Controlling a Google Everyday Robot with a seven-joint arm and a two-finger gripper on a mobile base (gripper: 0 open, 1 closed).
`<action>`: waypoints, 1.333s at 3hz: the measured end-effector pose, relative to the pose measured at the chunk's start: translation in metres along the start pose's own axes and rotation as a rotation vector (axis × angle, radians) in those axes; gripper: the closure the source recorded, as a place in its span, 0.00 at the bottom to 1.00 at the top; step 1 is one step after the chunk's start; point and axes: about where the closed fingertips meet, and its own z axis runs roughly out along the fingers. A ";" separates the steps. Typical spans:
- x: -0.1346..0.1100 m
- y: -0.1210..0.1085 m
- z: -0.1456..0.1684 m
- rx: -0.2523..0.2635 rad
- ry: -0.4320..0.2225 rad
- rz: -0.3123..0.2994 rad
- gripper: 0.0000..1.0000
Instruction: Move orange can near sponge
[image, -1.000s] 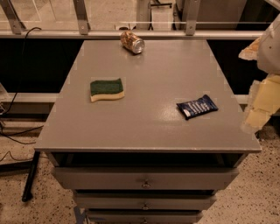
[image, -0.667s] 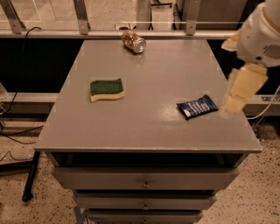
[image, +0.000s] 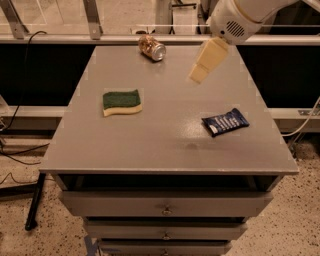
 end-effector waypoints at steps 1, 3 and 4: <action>0.000 0.000 0.000 0.000 0.000 0.000 0.00; -0.017 -0.049 0.053 0.099 -0.092 0.090 0.00; -0.027 -0.095 0.100 0.154 -0.155 0.170 0.00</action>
Offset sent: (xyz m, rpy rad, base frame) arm 0.0461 0.0146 -0.0138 0.1082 -0.0801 -0.0972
